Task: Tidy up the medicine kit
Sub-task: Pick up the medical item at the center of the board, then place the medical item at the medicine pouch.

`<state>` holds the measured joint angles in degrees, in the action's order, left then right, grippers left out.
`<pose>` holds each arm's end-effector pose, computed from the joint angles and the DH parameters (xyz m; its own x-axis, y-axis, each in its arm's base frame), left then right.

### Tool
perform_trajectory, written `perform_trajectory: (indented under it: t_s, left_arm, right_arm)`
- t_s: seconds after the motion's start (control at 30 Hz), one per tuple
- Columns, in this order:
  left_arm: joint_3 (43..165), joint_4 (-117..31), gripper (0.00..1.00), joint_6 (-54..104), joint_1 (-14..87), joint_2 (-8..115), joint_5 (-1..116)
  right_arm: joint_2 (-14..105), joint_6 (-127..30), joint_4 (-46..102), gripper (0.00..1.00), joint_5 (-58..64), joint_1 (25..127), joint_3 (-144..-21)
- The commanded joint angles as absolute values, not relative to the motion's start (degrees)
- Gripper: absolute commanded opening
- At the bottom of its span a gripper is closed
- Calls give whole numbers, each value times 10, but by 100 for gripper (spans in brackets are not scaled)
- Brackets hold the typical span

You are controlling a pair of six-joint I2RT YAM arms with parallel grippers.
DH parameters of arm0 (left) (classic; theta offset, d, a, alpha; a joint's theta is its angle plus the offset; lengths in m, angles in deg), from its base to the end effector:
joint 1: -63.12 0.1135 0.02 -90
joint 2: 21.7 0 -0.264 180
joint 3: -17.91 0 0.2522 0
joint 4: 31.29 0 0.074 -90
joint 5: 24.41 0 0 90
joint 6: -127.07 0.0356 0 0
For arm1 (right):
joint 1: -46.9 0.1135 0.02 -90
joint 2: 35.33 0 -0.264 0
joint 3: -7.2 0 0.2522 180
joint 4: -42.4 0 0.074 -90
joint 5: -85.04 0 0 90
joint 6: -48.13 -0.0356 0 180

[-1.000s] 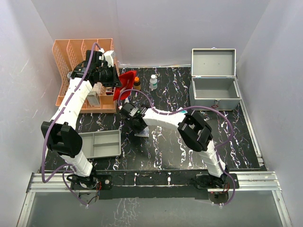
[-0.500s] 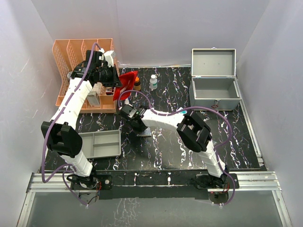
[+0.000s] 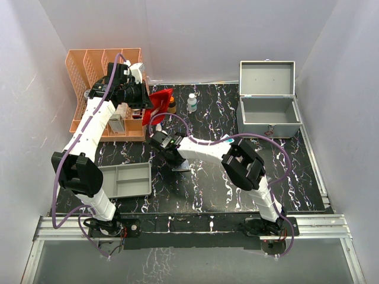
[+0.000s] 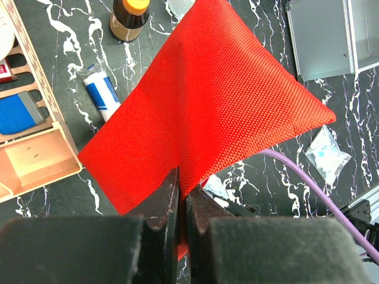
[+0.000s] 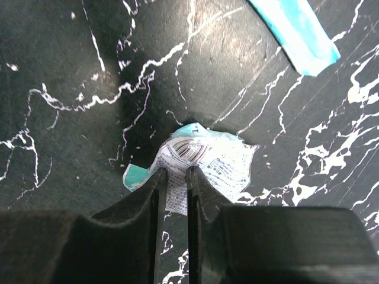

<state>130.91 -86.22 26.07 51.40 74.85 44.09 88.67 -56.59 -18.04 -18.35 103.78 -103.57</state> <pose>0.3654 -0.0891 0.3805 -0.6877 -0.0386 -0.7249 0.3450 0.8612 -0.3732 0.2493 0.3671 0.1704 -0.7051 -0.6284 -0.3284 -0.6204 0.7711 -0.1435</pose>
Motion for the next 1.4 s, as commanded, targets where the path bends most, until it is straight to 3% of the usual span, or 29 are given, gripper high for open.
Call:
perform_trajectory:
  t_s: [0.0, 0.33, 0.53, 0.73, 1.07, 1.37]
  left_arm:
    - [1304, -863, 0, 255, 516, 713, 423]
    - [1304, -862, 0, 255, 516, 716, 423]
    - [1306, -860, 0, 255, 516, 719, 423]
    - [1307, -860, 0, 255, 516, 722, 423]
    - [1304, -856, 0, 251, 516, 727, 408]
    - [1307, -854, 0, 248, 515, 723, 403]
  right_arm:
    - [880, -591, -253, 0, -180, 1034, -1044]
    - [827, -611, -349, 0, -207, 994, -1233]
    - [808, -630, -411, 0, -174, 959, -1353]
    - [773, -671, -410, 0, -119, 919, -1395]
    - [732, -758, -193, 0, -10, 891, -1361]
    - [693, -854, 45, 0, 36, 862, -1231]
